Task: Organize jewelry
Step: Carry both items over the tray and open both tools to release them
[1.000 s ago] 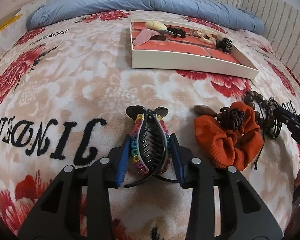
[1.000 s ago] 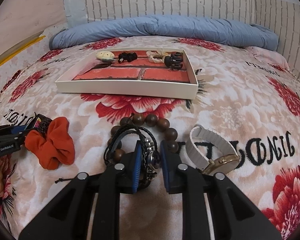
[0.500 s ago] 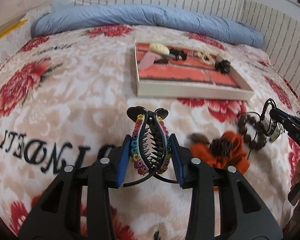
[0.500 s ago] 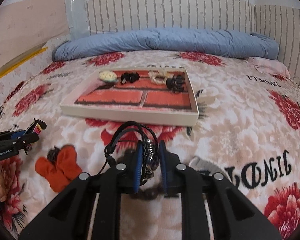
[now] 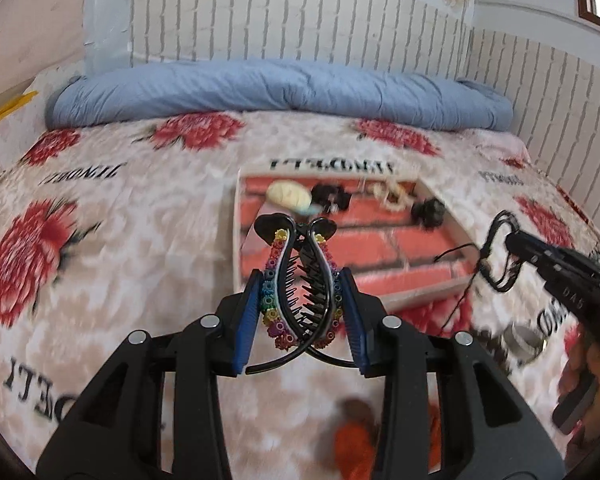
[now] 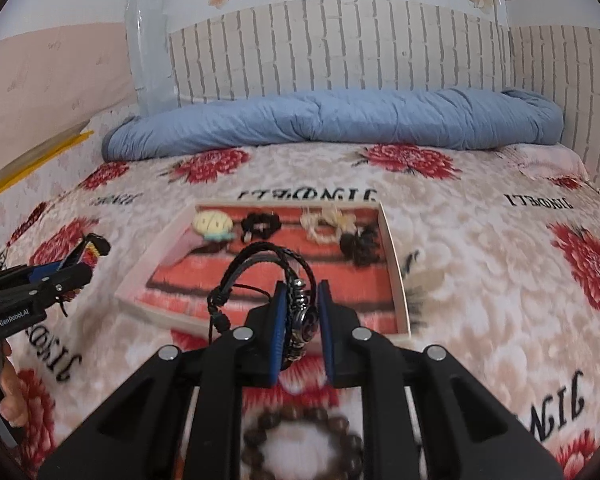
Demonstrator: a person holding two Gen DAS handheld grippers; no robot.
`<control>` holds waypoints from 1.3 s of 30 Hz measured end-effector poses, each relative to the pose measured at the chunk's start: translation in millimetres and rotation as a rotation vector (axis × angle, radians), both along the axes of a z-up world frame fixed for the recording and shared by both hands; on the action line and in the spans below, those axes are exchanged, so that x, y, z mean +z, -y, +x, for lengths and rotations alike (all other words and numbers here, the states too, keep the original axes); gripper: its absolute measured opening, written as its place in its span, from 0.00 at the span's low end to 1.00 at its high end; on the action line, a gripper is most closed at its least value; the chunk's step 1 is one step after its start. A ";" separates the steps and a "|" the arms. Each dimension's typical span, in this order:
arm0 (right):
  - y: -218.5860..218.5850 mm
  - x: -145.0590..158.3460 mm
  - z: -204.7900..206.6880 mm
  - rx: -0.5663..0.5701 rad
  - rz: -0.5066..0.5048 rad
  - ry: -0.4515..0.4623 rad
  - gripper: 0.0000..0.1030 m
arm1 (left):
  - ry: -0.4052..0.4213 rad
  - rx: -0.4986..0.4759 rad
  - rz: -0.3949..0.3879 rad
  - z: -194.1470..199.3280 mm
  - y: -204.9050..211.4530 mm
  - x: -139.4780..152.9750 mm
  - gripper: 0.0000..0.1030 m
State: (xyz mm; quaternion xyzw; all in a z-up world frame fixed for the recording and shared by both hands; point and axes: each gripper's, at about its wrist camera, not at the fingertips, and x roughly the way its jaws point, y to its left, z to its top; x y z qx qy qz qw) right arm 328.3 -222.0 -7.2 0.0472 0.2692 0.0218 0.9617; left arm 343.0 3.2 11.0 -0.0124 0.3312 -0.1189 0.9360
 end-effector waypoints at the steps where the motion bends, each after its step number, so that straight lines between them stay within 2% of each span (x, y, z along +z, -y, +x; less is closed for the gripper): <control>1: -0.3 1.1 7.0 -0.001 0.002 0.005 0.16 | 0.004 -0.003 -0.002 5.5 2.8 1.3 0.36; 9: 1.6 -2.2 69.3 -0.018 0.021 0.013 0.16 | 0.047 -0.025 -0.007 70.8 34.2 0.7 0.36; 18: 5.5 -19.4 128.2 -0.041 0.004 -0.057 0.16 | -0.003 -0.040 -0.036 127.8 47.8 -29.5 0.36; 23: -2.4 -43.2 147.3 -0.024 -0.026 -0.110 0.16 | -0.037 -0.051 -0.009 141.3 52.9 -52.1 0.36; 27: -8.0 -54.1 152.8 -0.012 -0.044 -0.127 0.16 | -0.060 -0.041 -0.016 148.1 49.0 -63.7 0.36; 39: -6.7 -60.5 157.4 -0.017 -0.034 -0.143 0.16 | -0.083 -0.013 -0.017 156.2 41.0 -76.8 0.37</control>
